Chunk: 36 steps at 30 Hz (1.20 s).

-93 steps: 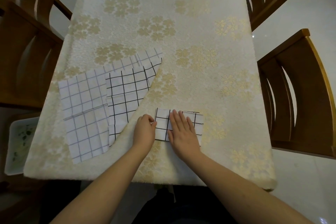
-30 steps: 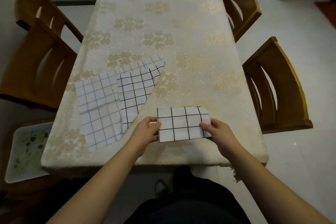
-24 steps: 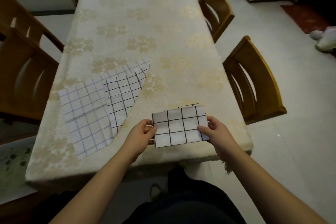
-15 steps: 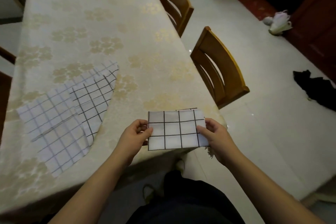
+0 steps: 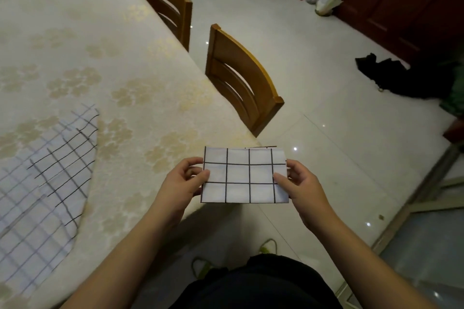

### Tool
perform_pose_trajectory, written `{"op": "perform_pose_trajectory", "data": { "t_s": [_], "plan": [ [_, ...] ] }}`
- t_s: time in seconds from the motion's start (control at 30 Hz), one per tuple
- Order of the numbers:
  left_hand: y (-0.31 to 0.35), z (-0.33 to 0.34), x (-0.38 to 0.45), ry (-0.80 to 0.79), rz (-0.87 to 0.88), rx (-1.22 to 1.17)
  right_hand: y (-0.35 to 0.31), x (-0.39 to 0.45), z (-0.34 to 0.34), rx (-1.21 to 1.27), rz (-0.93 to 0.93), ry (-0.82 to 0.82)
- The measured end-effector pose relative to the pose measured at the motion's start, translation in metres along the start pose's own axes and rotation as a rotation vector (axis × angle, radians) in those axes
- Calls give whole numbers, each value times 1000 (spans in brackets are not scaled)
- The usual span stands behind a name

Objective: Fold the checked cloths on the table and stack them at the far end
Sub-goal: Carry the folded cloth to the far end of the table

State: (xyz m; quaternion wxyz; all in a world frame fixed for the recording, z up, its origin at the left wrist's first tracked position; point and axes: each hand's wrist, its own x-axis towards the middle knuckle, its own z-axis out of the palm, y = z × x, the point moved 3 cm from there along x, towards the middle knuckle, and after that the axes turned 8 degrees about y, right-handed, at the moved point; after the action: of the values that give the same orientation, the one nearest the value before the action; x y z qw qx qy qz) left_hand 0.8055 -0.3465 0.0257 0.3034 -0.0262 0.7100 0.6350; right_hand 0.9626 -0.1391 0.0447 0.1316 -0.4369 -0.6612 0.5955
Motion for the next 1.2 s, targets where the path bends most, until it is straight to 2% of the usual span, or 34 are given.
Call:
{"op": "perform_pose_trajectory", "data": {
  "t_s": [0.23, 0.67, 0.87, 1.2],
  "plan": [
    [14, 92, -2, -100, 32, 133, 16, 29, -87, 79, 43, 87],
    [41, 224, -1, -93, 124, 297, 19, 83, -197, 258, 40, 113],
    [54, 250, 19, -78, 126, 210, 11, 114, -211, 306, 43, 129],
    [75, 280, 109, -95, -5, 148, -19, 204, -206, 259, 45, 134]
  ]
}}
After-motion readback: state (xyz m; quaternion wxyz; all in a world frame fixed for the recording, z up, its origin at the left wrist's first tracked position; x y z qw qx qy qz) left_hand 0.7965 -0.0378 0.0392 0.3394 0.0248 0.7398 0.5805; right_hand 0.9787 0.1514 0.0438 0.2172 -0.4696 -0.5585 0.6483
